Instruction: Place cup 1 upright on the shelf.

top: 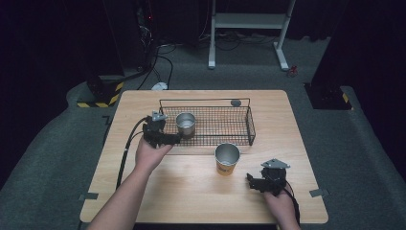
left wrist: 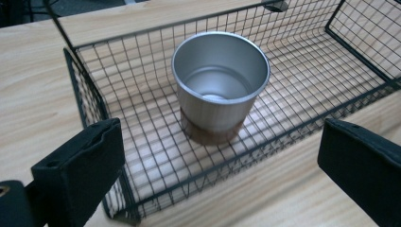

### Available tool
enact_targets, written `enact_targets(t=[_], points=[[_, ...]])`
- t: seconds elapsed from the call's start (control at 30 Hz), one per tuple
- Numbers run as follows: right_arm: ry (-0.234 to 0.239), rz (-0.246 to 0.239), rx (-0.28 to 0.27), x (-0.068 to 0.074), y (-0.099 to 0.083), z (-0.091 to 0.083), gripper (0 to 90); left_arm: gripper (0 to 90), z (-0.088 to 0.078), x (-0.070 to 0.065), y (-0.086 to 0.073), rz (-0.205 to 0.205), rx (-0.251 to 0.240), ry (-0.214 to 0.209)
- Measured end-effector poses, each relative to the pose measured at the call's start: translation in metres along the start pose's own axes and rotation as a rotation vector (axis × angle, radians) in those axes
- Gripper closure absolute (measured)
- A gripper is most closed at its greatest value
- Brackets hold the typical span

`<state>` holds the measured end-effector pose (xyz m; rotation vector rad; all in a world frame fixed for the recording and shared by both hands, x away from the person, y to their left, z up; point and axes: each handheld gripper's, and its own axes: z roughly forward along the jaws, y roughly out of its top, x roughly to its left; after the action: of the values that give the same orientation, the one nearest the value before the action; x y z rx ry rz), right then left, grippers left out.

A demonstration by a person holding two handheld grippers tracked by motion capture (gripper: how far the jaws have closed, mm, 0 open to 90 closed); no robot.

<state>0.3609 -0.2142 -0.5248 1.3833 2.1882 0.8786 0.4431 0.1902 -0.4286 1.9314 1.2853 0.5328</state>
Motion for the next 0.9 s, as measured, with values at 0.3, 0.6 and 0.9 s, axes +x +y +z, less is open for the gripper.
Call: enact_targets(t=[0.3, 0.6, 0.9], points=[[0.004, -0.004, -0.001, 0.000, 0.000, 0.000, 8.3, 1.4, -0.029, 0.006, -0.037, -0.009, -0.022, -0.015], [0.007, -0.012, -0.004, -0.001, 0.000, 0.000, 8.4, 1.3, -0.045, 0.014, -0.073, -0.027, -0.022, -0.040], [0.008, -0.031, -0.034, -0.001, -0.001, -0.003, 8.9, 1.5, -0.046, 0.023, -0.106, -0.037, -0.002, -0.053]])
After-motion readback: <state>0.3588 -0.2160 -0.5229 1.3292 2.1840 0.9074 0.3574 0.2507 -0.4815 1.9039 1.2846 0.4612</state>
